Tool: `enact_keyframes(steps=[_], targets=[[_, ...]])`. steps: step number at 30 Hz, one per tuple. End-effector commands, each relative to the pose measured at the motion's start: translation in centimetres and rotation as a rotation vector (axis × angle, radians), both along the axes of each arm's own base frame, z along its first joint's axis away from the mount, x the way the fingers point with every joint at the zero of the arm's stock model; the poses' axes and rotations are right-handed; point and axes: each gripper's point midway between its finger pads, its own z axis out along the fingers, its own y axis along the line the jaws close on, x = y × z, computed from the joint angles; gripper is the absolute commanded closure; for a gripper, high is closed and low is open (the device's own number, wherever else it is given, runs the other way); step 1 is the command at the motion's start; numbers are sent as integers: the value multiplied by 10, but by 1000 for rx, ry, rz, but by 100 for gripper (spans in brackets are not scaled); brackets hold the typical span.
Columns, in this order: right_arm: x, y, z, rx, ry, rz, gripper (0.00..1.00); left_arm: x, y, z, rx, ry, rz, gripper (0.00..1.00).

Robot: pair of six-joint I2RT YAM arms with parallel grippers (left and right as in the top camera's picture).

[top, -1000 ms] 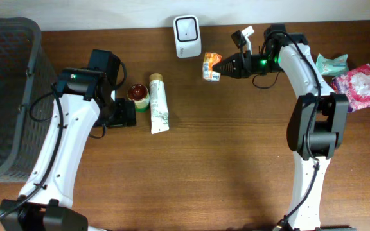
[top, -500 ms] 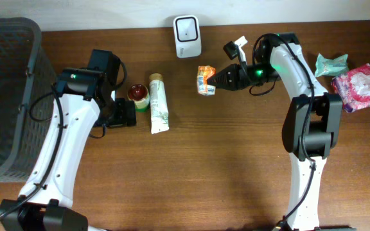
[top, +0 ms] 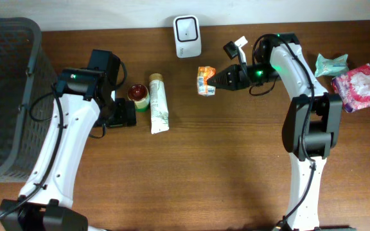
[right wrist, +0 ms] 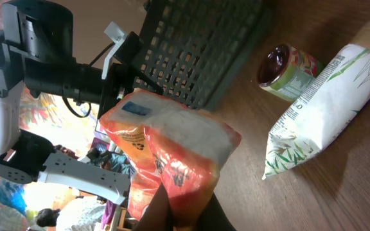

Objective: Scan the item barcode
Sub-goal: 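Lift the tissue pack and swing it toward the scanner, then hold the tissue pack in front of the scanner window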

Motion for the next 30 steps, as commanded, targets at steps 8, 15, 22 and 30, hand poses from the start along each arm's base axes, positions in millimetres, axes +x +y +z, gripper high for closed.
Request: enact_keyframes(steps=[8,15,22,30], targets=[[-4,9,5,2,-25,23,96,-2,2,3,4,-12,13,1],[-5,13,5,3,-33,32,96,-2,2,3,4,-12,13,1],[7,14,-1,-6,-53,24,96,-2,2,3,4,-12,13,1],[119,-14,-95,-738,81,-449,96,-2,2,3,4,-12,13,1]])
